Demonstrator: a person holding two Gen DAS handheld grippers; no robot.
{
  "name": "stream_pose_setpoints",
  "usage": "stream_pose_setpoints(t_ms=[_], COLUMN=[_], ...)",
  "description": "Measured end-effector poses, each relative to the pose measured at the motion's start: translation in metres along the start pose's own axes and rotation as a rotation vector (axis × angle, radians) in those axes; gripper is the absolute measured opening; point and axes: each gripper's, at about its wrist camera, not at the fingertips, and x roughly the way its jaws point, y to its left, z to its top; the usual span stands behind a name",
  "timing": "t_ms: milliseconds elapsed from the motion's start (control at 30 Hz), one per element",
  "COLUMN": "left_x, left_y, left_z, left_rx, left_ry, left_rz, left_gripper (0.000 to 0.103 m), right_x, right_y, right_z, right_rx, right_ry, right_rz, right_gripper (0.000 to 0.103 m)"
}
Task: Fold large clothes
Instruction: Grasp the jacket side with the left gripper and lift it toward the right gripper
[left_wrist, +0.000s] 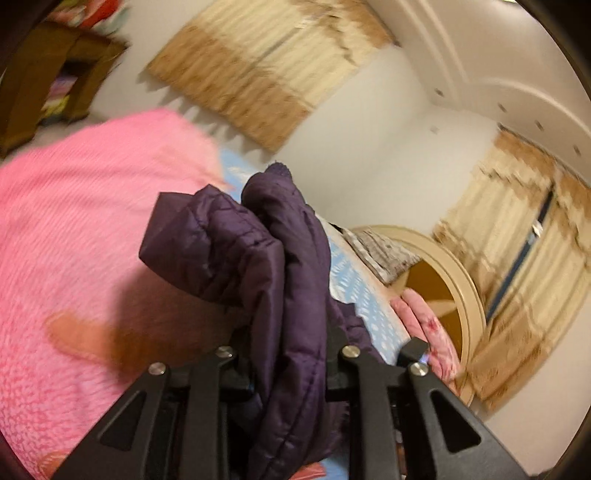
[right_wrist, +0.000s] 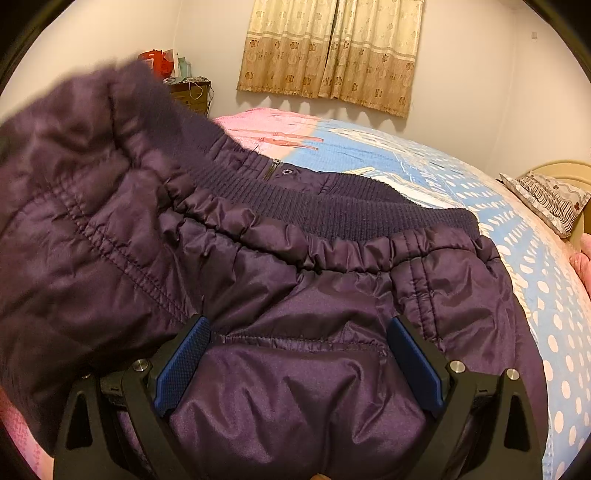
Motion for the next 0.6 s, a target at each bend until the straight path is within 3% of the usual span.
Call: stream_pose_setpoints(t_ms=[100, 267, 400, 600], left_x=[0.012, 0.033, 0.046, 0.062], left_y=[-0.038, -0.084, -0.11, -0.134], left_z=[0.005, 0.013, 0.015, 0.002], left_rx=[0.128, 0.25, 0.309, 0.381], left_ry=[0.016, 0.052, 0.078, 0.116], left_rz=[-0.002, -0.038, -0.062, -0.021], left_gripper=[0.022, 0.022, 0.022, 0.022], right_x=[0.0, -0.005, -0.02, -0.06], right_y=[-0.004, -0.016, -0.036, -0.068], right_z=[0.003, 0.004, 0.0, -0.017], right_rx=[0.007, 0.022, 0.071, 0.074], right_ry=[0.004, 0.002, -0.021, -0.062], right_rz=[0.016, 0.059, 0.101, 0.094], right_gripper=[0.097, 0.097, 0.095, 0.095])
